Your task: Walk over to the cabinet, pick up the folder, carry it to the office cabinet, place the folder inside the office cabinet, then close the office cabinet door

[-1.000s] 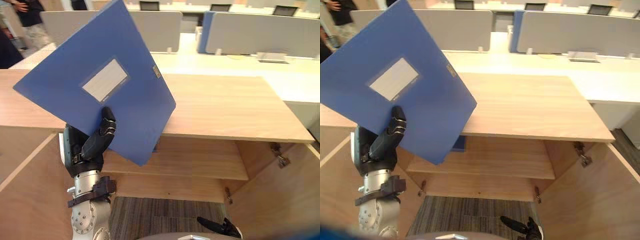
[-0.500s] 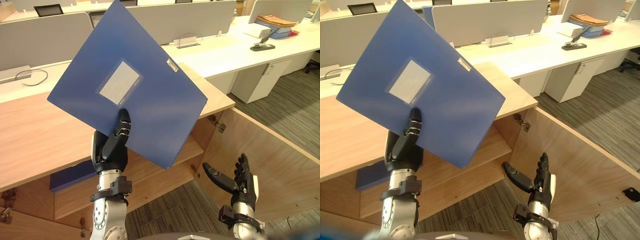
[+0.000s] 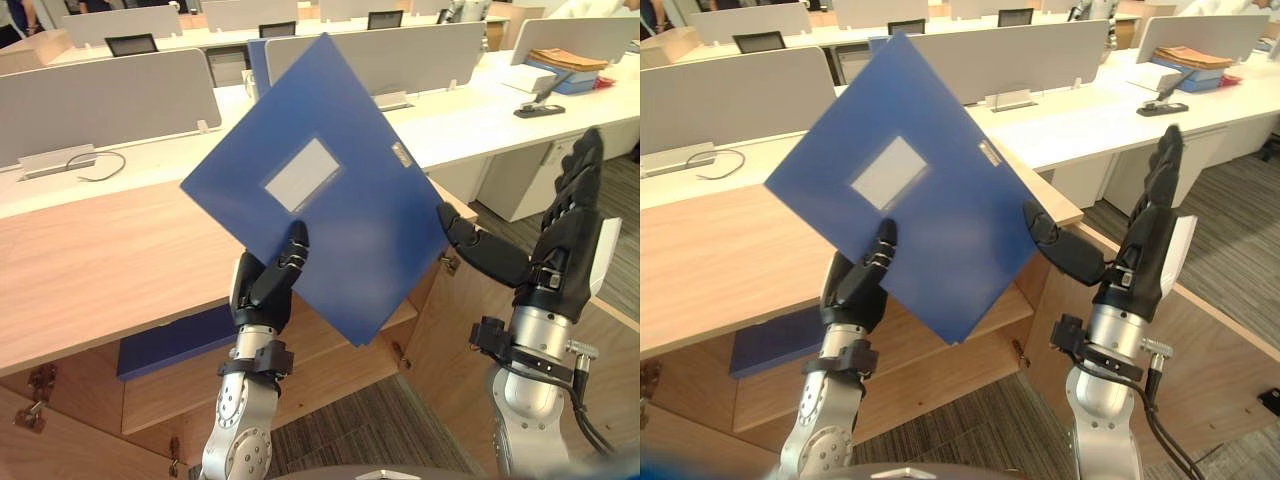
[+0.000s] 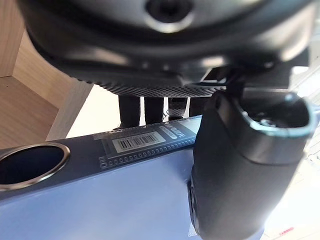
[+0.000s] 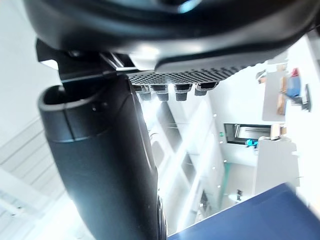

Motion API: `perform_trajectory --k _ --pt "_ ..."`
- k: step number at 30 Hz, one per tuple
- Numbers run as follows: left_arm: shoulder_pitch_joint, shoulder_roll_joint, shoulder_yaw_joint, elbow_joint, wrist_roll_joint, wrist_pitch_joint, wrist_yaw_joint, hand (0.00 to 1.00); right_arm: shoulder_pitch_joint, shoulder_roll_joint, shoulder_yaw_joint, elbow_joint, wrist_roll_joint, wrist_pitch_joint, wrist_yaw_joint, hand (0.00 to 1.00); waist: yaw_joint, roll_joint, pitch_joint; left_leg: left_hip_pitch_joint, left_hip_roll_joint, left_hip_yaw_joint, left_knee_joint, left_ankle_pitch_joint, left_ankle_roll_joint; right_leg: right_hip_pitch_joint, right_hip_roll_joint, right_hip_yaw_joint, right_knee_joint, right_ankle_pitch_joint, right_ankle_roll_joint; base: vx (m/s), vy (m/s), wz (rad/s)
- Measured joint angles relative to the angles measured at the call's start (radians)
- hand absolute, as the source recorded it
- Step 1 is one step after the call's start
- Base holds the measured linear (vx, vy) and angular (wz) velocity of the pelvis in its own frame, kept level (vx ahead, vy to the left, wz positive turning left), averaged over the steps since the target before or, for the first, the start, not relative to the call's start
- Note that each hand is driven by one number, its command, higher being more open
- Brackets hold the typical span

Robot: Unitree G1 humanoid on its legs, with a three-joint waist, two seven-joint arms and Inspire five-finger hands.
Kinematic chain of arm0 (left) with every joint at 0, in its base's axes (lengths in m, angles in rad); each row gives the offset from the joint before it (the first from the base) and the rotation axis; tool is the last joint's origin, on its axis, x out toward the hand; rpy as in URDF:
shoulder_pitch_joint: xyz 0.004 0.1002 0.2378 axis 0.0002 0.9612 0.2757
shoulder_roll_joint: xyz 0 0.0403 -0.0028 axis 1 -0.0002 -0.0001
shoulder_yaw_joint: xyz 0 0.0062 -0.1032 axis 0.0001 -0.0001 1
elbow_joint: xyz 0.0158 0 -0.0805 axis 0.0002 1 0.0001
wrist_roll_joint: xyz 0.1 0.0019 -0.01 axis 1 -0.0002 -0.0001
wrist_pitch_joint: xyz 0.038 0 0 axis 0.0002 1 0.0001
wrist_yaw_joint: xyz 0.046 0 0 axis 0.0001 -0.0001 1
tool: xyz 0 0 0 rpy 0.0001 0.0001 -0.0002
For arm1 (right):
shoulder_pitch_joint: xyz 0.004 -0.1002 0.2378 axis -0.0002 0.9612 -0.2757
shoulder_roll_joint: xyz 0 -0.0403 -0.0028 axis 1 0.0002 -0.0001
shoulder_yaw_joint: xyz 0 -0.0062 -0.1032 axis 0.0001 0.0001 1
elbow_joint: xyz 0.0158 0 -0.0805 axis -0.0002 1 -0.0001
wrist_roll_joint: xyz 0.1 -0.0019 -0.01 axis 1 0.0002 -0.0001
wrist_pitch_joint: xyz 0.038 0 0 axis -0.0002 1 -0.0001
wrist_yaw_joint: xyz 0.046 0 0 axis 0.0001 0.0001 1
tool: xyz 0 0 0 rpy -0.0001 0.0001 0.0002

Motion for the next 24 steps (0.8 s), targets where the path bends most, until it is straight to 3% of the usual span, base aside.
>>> perform_trajectory --k 8,24 --pt "-0.077 0.062 -0.04 0.045 0.114 0.009 -0.037 0.0 -0.054 -0.076 -0.018 0.11 0.245 -0.025 0.109 1.0 0.0 -0.002 -0.003 -0.022 -0.031 -0.039 0.001 0.0 0.022 0.027 -0.034 -0.021 -0.066 0.038 0.02 -0.03 0.065 0.13" --pt "-0.171 0.247 -0.049 0.126 0.139 0.043 -0.101 0.0 -0.221 -0.499 0.016 0.486 0.592 -0.035 0.402 1.0 -0.002 -0.023 0.003 -0.056 -0.107 -0.079 -0.03 0.024 0.079 0.034 -0.104 -0.042 -0.144 0.108 0.054 -0.04 0.051 0.06"
